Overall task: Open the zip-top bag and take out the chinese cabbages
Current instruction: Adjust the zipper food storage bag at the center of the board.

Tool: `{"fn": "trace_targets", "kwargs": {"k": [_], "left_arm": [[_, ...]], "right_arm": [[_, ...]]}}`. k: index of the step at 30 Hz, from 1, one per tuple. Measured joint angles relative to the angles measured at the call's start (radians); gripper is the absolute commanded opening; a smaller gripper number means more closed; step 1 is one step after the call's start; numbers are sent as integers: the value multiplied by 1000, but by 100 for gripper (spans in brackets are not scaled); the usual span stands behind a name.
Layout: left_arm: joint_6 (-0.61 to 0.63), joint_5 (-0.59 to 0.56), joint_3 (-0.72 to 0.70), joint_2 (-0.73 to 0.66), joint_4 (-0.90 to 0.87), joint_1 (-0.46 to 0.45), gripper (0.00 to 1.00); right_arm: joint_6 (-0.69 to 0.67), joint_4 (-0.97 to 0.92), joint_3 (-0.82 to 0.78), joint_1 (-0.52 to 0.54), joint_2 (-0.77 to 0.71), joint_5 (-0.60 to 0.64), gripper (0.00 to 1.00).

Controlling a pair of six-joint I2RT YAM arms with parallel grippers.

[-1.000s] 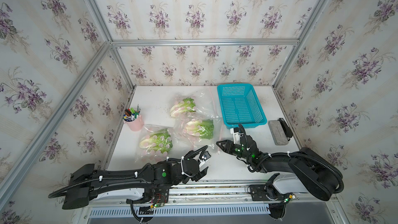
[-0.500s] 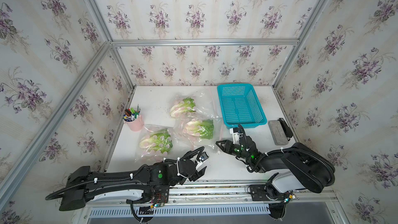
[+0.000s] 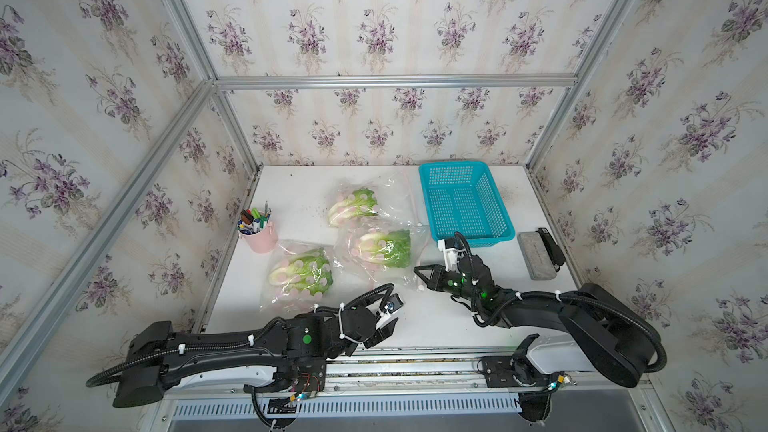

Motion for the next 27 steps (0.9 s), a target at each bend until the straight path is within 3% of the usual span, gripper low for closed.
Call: {"fn": "trace_targets", "kwargs": {"k": [7, 14, 22, 27], "left_arm": [[88, -49, 58, 74, 61, 0, 51], [164, -136, 63, 101, 175, -18, 50], [247, -223, 108, 156, 241, -48, 53], [288, -286, 116, 183, 291, -50, 45]], "right_arm": [[106, -261, 93, 25, -141, 92, 0], [232, -425, 145, 37, -231, 149, 0], [276, -517, 257, 52, -225, 152, 0], [287, -553, 306, 81, -198, 153, 0]]}}
